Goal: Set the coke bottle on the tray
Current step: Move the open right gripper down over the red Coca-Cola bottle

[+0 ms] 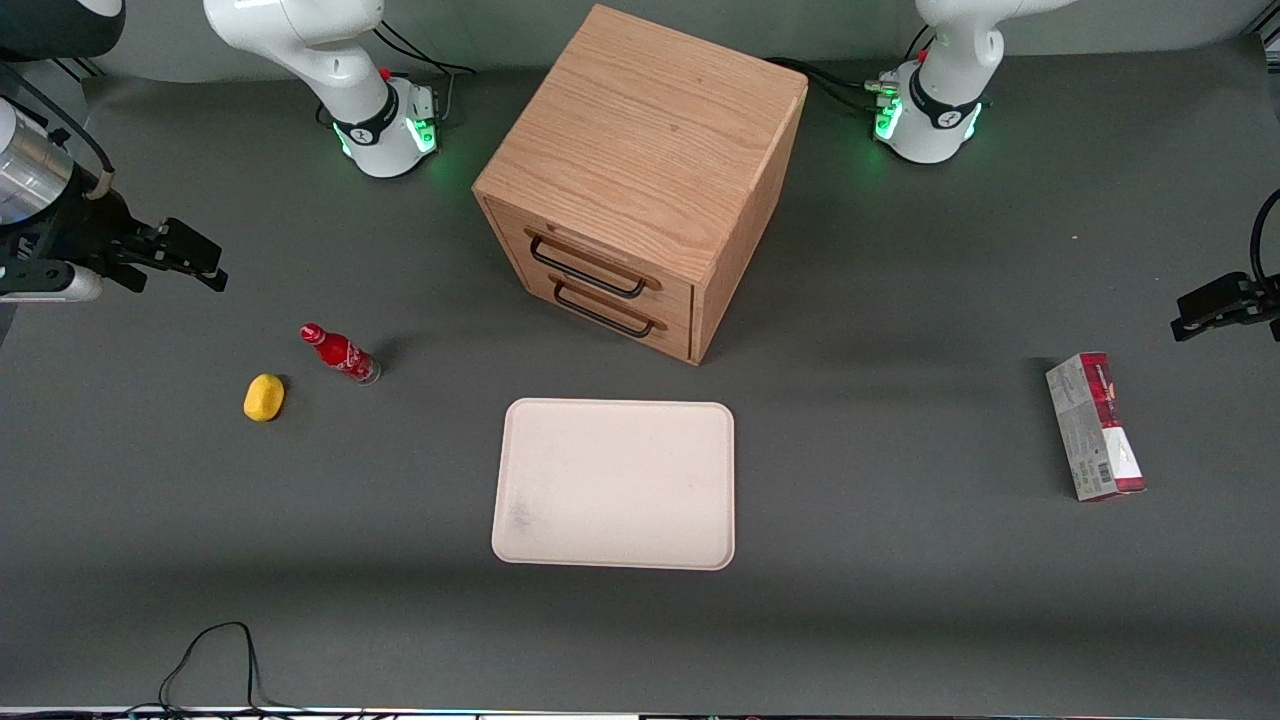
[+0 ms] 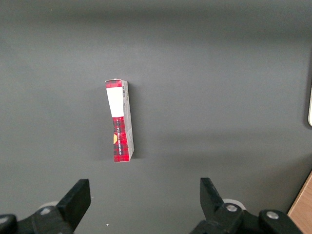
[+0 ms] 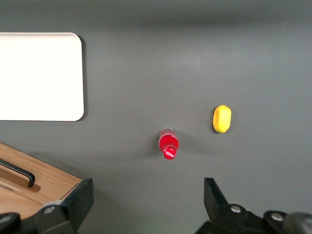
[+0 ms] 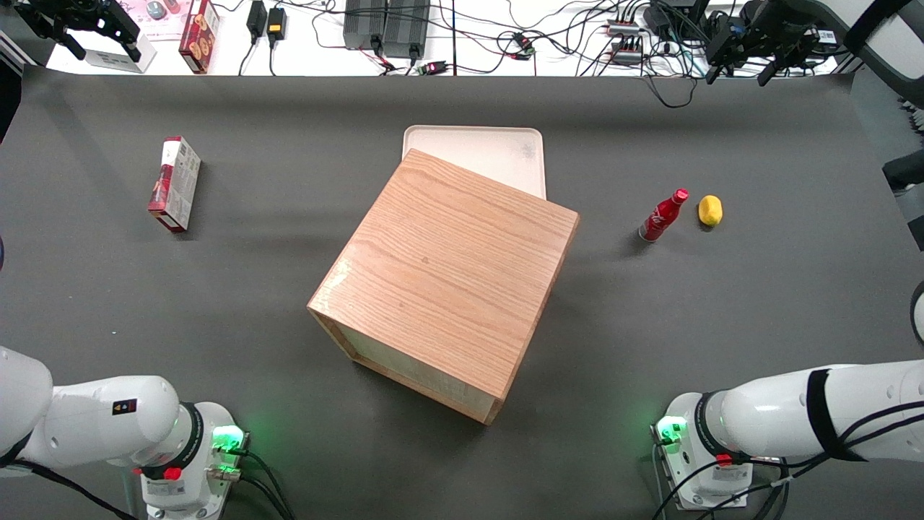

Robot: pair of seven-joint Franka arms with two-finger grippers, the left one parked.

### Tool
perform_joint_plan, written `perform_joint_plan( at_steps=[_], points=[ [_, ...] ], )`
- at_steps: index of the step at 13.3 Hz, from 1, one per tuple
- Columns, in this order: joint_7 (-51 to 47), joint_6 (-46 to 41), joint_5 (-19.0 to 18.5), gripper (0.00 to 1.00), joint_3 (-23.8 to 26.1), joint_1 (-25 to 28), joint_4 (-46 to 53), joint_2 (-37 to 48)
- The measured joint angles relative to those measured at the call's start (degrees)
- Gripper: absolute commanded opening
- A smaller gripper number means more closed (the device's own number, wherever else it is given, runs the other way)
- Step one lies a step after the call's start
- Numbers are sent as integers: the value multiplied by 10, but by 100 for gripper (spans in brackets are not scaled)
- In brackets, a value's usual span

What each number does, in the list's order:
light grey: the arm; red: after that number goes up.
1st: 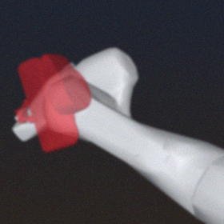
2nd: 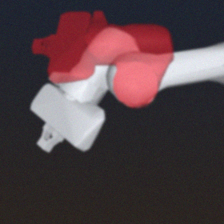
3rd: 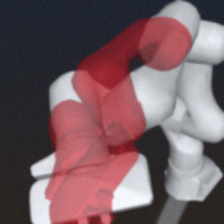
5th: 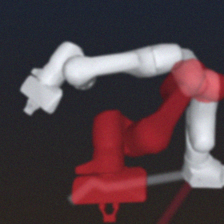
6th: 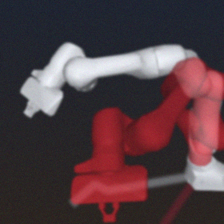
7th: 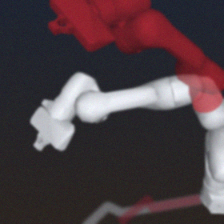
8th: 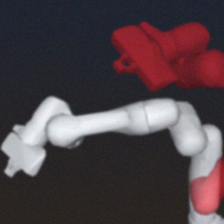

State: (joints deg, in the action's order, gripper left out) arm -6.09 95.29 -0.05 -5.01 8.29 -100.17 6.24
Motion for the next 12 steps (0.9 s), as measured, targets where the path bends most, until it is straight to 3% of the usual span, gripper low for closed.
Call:
perform_joint_plan(
  at_steps=[7, 9, 12],
  points=[
    [0, -26, 0, 100, 0, 0, -3, -20],
    [0, 21, 1, 100, 0, 0, -57, -22],
    [10, 165, 1, 100, -6, 0, -195, -19]
  ],
)
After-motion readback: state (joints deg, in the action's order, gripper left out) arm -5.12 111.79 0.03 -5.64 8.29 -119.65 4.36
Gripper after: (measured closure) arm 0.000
